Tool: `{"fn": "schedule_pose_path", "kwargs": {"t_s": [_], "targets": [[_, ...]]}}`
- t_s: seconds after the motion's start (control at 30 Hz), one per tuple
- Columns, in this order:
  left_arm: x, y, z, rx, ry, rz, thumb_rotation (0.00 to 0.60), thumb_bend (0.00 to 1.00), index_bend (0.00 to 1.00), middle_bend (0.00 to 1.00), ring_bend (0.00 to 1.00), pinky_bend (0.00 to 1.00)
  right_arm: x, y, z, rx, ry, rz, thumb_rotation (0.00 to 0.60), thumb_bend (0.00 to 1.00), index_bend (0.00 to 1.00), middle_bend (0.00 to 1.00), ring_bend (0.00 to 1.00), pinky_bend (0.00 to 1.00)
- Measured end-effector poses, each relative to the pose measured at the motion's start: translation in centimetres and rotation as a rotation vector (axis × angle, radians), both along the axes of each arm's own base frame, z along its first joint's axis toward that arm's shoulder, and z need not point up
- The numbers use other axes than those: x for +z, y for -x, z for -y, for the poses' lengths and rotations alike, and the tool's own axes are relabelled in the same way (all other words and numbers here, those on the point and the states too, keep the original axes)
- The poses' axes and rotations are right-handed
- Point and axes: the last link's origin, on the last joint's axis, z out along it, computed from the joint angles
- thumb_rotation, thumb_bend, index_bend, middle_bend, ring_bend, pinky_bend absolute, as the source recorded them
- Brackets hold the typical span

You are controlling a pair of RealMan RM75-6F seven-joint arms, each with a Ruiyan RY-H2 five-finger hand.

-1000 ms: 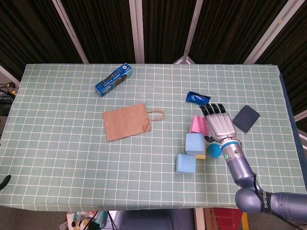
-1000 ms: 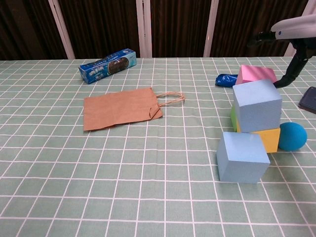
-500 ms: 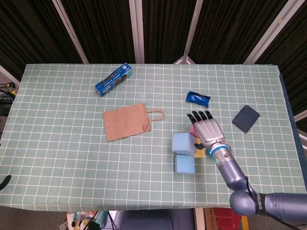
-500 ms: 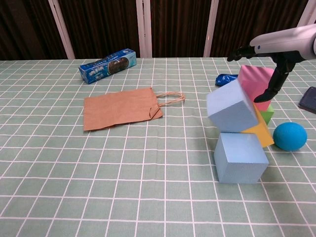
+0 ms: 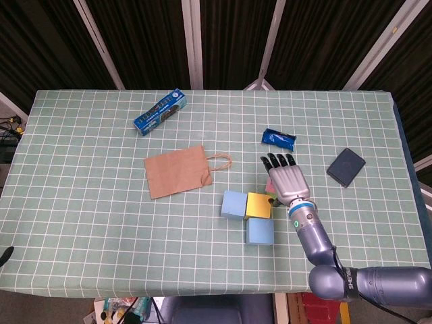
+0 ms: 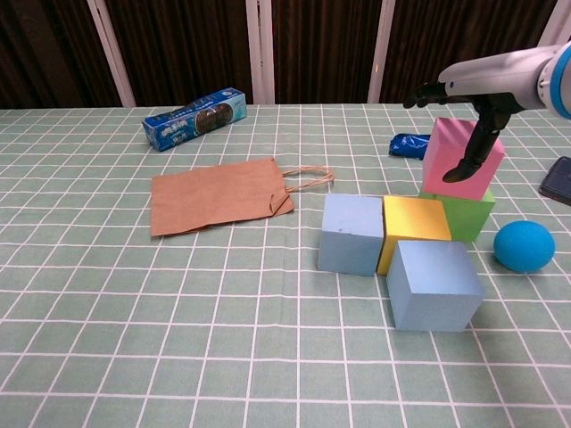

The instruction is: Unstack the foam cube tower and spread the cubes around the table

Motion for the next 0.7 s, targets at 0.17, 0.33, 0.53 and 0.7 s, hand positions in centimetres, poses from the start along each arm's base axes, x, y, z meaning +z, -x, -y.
{"fn": "schedule_pose_path", "kwargs": {"t_s": [0.17,0.33,0.53,0.7], "targets": [[0.0,0.0,0.0,0.001,0.001,0.0,0.6,0.3,0.11,0.0,0.0,0.02,0.0,0.3,0.6,-0.027,0.02,-0.004,0.6,0.24,0.0,0.1,0.02,0.0],[-0.1,-0.1,0.1,0.0,0.001,-0.001,0.6,0.31,0.11,0.0,0.0,0.02,0.0,0.4,0.8,-0.034,0.029,-0.003,0.6,0.24,0.0,0.25,0.05,0.0],[-0.2,-0.1,0.0,-0.001,0.009,0.002,0.6,0.3,0.11,0.0,0.0,0.02,-0.2,0.3,0.8,-0.027,0.028,0.001,0.6,0.24,0.02,0.46,0.2,0.0],[0.0,0.0,0.0,-0.001,0.009,0.008,0.6,0.3,0.11,0.0,0.0,0.02,-0.3,0.3,1.2,-0.003,0.072,-0.018,0.6,0.24,0.11,0.61,0.33,0.0]]}}
